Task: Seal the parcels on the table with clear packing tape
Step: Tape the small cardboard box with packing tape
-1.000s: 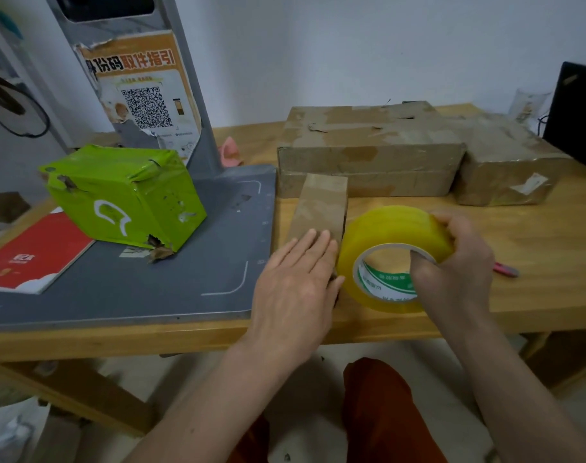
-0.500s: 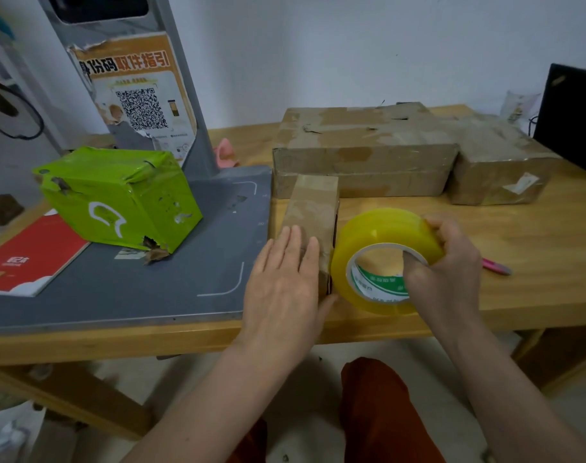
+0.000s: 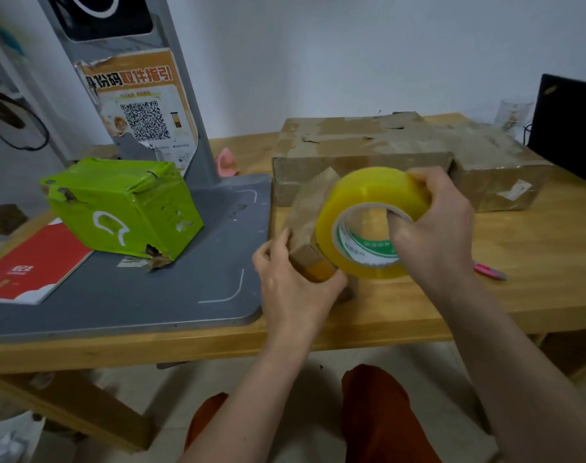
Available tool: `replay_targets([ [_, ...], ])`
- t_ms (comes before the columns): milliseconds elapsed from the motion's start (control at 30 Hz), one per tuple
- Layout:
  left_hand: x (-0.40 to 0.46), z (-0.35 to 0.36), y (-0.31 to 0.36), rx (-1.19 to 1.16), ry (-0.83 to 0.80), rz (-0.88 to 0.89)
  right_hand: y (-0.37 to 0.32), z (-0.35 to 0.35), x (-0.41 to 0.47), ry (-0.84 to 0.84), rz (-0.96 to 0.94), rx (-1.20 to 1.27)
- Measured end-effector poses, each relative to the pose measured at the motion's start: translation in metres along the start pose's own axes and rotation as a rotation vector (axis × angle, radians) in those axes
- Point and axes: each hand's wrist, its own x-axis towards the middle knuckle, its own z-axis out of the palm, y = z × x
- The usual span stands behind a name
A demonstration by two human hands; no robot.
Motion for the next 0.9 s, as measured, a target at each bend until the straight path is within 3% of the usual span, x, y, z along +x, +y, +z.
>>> replay_targets([
  [133, -0.002, 0.015, -0.005, -0.131, -0.035, -0.129, -0.012, 0.004, 0.018, -0.110, -0.027, -0.179],
  [267, 0.002, 0.011, -0.011, 0.095, 0.002, 0.053, -0.008, 0.010, 0.019, -0.133, -0.028, -0.180],
  [333, 0.002, 0.011, -0.010, -0.017, 0.012, 0.095, -0.006, 0.010, 0.019, -0.155, 0.006, -0.058],
  [467, 0.003, 0.016, -0.014, -0.282, 0.051, -0.065, 0.009, 0.022, 0.001, -0.261, 0.233, 0.321],
  [633, 0.008, 0.012, -0.028, -0.447, 0.021, -0.162, 0.017, 0.061, -0.022, -0.447, 0.299, 0.283],
  [900, 0.008, 0.020, -0.035, -0.447, 0.085, -0.136, 0.009, 0.080, -0.026, -0.271, 0.304, 0.216],
])
